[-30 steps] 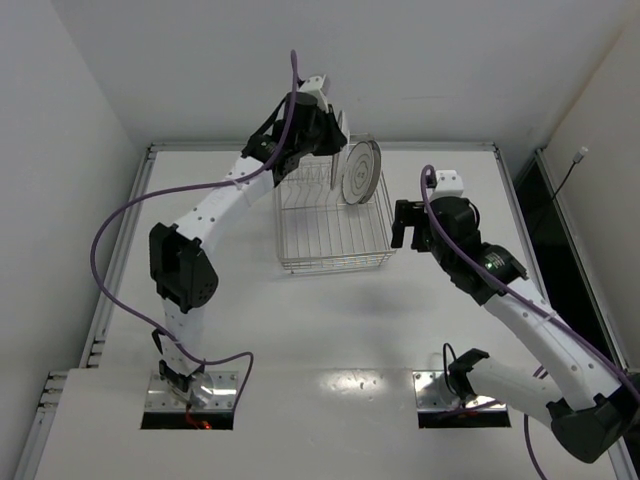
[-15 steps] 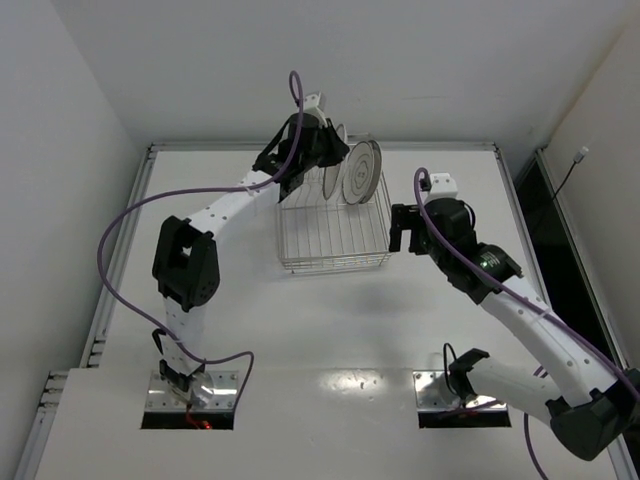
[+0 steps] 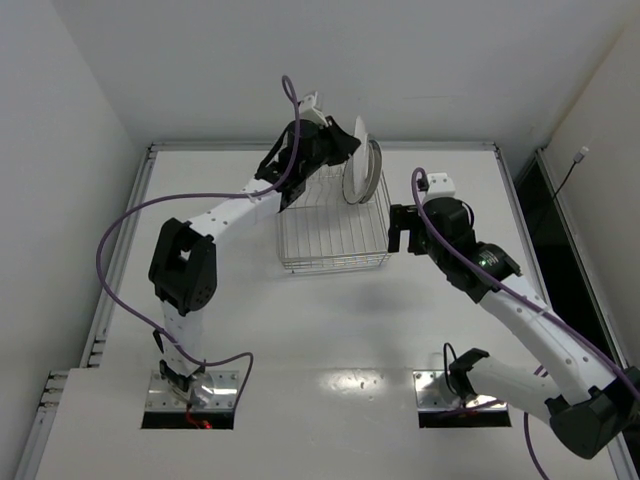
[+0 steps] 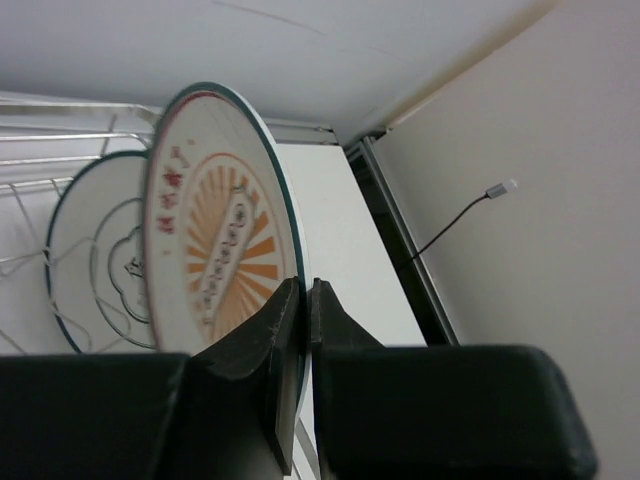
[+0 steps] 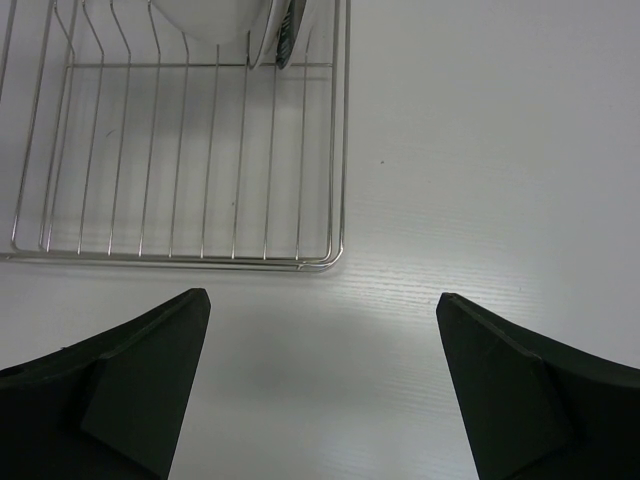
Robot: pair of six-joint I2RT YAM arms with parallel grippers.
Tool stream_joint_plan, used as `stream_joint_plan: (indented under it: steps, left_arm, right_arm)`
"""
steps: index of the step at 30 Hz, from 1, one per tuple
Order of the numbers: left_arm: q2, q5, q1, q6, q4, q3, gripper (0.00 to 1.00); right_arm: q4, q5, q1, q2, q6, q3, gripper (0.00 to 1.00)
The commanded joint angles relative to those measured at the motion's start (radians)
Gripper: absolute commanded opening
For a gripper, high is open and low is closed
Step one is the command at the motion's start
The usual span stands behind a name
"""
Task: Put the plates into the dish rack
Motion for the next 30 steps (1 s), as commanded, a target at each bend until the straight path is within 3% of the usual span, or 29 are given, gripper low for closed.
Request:
stream_joint_plan:
  steps: [1,16,30]
  left_arm:
    - [-0.068,0.015,-0.028,-0.068,0.192,-0.031,0.0]
    - [-0.088,-0.054,-0.047,-0.039,0.183,-0.062,0.0]
    - [-0.068,-0.238,-0.086,0.062,0.114,0.034,0.0]
  right_arm:
    - [0.038,0.005,-0.003,0.001,-0.02,-0.003,0.95]
    - [0.019,0.005,-0.003,0.001,-0.029,-0.012,0.96]
    - [0.019,-0.004,-0.003,0.001,-0.029,-0.012,0.97]
